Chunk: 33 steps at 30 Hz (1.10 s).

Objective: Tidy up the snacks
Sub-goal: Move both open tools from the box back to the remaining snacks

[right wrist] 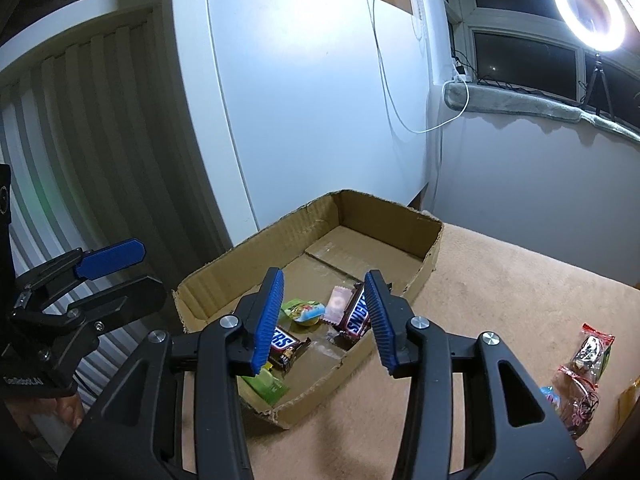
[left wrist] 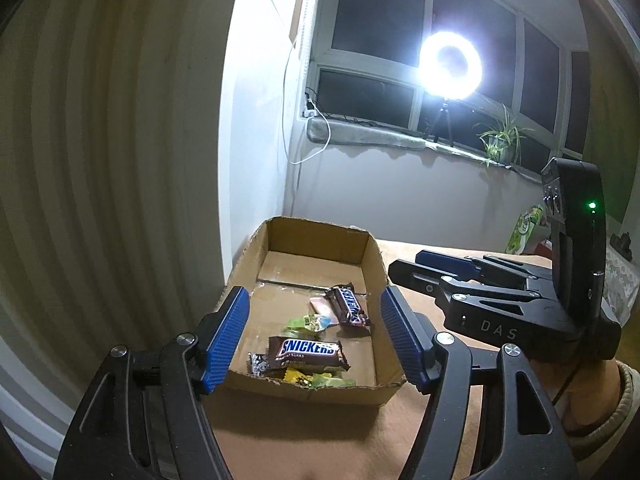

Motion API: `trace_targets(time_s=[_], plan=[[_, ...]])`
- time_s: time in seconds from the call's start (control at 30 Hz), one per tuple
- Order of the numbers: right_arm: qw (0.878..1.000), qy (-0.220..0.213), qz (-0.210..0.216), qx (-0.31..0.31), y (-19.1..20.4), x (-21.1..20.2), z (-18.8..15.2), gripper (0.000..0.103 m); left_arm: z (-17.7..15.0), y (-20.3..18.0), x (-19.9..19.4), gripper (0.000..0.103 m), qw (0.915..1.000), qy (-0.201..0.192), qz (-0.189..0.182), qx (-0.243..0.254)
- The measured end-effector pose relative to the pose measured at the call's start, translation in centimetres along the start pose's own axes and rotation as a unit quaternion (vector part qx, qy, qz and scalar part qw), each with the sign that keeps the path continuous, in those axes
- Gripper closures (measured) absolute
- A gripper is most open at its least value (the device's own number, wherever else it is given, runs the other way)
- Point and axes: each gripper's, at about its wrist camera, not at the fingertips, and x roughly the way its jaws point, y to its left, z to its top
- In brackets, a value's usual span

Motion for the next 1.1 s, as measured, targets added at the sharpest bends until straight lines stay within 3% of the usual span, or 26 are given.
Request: trace_targets(time_s=[0.27,0.43,0.5,0.57,0.83,1.1], plan=[[1.0,-0.004,-0.004,0.01,-0.6,-0.4,-0.6,0.059,0.1,-0.4,-0.1,0.035,1.0,0.005,-0.004,0.002],[1.0,-0.005,-0.019,0.02,-2.0,-1.4,-1.5,0.059,0.0,-1.5,0.5,0.03,0.9998,0.01,-0.018,0.009],[0.999,-0.002,-0.031,0.024,-2.9,-2.0,-2.2,0.055,0.0,-2.2,0.9,0.03,0.9994,0.015,-0.029,0.012],[0.998,0.001,-0.045,0.034,-4.2,-2.8,-3.1,0.044,-0.2,-3.2,1.5,0.03,0.9987,0.021,-0.044,0.017],[0.989,0.013,-0.114,0.091,-11.0,-7.2,-7.3,0.043,-1.1,-8.9,4.2,0.029,0.9906,0.056,-0.115,0.047],[0.979,0.021,-0.158,0.129,-15.8,-10.7,-10.7,0.038,-2.5,-13.7,6.7,0.029,0.9809,0.098,-0.152,0.072]])
